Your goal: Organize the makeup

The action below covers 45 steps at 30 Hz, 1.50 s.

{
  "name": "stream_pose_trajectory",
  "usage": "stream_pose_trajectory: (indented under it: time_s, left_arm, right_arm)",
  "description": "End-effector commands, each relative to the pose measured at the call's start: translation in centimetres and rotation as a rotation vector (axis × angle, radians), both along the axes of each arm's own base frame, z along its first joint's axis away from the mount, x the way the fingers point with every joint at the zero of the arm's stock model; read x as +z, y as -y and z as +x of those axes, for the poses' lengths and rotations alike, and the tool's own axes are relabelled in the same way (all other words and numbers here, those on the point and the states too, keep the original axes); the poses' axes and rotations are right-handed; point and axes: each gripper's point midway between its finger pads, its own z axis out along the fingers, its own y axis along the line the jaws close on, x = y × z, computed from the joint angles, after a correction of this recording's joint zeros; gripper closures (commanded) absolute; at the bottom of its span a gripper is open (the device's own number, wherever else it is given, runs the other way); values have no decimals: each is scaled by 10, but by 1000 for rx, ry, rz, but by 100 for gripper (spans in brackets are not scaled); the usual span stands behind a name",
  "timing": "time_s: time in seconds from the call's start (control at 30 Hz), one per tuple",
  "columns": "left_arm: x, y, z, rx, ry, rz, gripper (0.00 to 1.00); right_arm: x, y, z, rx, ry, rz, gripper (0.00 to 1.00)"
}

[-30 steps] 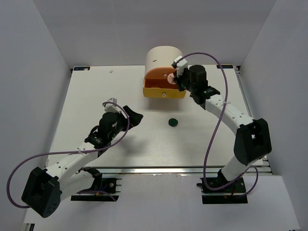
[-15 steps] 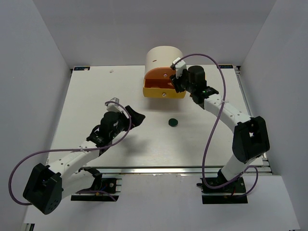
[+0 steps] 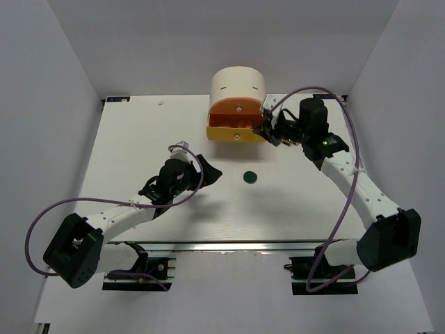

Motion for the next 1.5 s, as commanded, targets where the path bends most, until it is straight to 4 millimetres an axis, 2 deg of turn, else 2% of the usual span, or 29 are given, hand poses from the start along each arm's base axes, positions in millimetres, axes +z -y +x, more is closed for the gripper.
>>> stream_pose_trajectory:
  time_s: [0.0, 0.03, 0.07, 0.1, 0.13, 0.17, 0.27, 0.4, 0.47, 0.6, 0.77, 0.93, 1.27, 1.47]
  left_arm:
    - [23, 12, 4, -28, 55, -41, 5]
    - [23, 12, 4, -31, 53, -41, 5]
    - [24, 13, 3, -35, 54, -43, 4]
    - [22, 12, 2, -35, 48, -40, 4]
    - [20, 11, 1, -37, 44, -35, 4]
    - [20, 11, 0, -41, 42, -33, 3]
    - [20, 11, -1, -43, 37, -32, 3]
    - [21, 9, -2, -38, 38, -28, 2]
    - [20, 7, -4, -33, 33, -21, 2]
    - [20, 2, -6, -18, 35, -18, 2]
    - [19, -1, -7, -10, 28, -11, 2]
    - [17, -2, -9, -9, 18, -3, 2]
    - [14, -8, -6, 21, 18, 21, 2]
    - [11, -7, -5, 18, 11, 30, 2]
  right_arm:
    - [-38, -7, -57, 240, -87, -55, 85]
    - [-56, -4, -63, 240, -120, -73, 82]
    - [-63, -1, -66, 235, -133, -82, 76]
    - [-71, 2, -66, 217, -145, -95, 65]
    - [-85, 5, -70, 206, -185, -104, 58]
    - [-91, 6, -71, 196, -203, -110, 46]
    - [-118, 11, -67, 134, -299, -137, 40]
    - [-144, 18, -50, 1, -398, -164, 37]
    - [-147, 18, -42, -45, -414, -151, 36]
    - [-170, 20, -23, -162, -417, -197, 36]
    - [-193, 15, -16, -204, -430, -237, 38]
    - [-205, 9, -5, -250, -431, -265, 42]
    - [-252, 9, -14, -256, -497, -381, 43]
    - [-270, 12, -16, -254, -535, -426, 45]
